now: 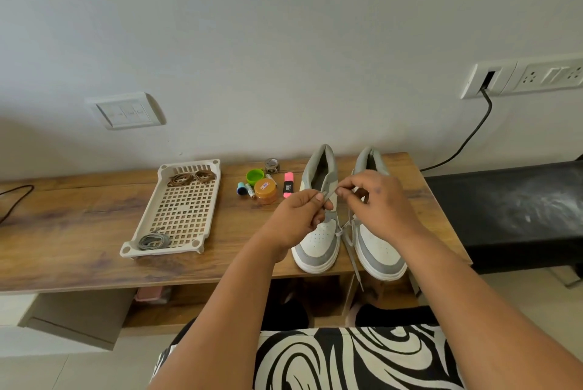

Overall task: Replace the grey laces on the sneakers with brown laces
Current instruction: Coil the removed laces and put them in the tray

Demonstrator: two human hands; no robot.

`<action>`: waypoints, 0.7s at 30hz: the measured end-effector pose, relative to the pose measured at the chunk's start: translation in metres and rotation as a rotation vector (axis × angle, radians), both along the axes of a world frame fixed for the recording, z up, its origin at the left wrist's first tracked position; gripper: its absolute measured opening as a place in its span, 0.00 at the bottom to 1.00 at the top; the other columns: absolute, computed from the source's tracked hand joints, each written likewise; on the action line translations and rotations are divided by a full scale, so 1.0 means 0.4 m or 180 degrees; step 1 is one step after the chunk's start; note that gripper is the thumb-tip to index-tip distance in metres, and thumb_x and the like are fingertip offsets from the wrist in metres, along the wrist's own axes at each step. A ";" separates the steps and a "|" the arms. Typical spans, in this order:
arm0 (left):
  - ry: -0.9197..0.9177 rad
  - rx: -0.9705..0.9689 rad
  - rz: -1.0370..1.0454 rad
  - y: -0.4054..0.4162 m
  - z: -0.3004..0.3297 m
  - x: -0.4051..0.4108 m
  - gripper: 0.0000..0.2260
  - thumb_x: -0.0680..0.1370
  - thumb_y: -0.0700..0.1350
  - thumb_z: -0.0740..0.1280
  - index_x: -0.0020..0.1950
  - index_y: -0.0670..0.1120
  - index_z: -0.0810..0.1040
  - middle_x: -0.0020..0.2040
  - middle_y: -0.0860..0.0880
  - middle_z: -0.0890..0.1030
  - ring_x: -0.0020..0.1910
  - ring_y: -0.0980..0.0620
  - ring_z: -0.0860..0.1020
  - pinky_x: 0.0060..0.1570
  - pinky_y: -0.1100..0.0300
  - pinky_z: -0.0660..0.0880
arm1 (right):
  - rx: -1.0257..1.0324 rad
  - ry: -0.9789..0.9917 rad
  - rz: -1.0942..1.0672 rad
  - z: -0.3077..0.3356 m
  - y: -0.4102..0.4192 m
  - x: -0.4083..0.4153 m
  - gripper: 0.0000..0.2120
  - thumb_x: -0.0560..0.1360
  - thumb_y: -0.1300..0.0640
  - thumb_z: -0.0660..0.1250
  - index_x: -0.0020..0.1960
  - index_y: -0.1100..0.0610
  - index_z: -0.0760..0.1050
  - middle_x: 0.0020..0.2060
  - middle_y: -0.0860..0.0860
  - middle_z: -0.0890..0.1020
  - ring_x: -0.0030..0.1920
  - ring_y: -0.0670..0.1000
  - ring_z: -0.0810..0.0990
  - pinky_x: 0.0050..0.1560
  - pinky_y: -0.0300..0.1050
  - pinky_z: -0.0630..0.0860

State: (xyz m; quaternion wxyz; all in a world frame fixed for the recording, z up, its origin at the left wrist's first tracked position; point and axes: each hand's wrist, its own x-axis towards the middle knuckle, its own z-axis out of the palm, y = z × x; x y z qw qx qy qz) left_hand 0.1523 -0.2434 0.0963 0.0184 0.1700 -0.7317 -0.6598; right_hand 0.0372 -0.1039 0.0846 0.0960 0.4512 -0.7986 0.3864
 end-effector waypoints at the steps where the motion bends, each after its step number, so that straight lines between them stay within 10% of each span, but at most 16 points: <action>1: -0.0048 -0.0118 -0.0036 0.000 -0.003 0.001 0.14 0.86 0.44 0.55 0.51 0.40 0.77 0.31 0.50 0.70 0.28 0.58 0.67 0.31 0.69 0.66 | -0.0033 0.0024 -0.0023 0.002 0.004 -0.003 0.04 0.75 0.59 0.72 0.49 0.57 0.83 0.40 0.48 0.83 0.37 0.41 0.77 0.40 0.27 0.72; 21: 0.0047 -0.0066 -0.0351 0.022 0.015 0.006 0.15 0.86 0.44 0.54 0.58 0.40 0.79 0.33 0.51 0.70 0.31 0.58 0.66 0.31 0.70 0.65 | -0.0551 -0.0435 -0.0307 -0.014 0.014 -0.030 0.06 0.73 0.66 0.73 0.48 0.60 0.83 0.40 0.47 0.83 0.42 0.40 0.82 0.43 0.27 0.75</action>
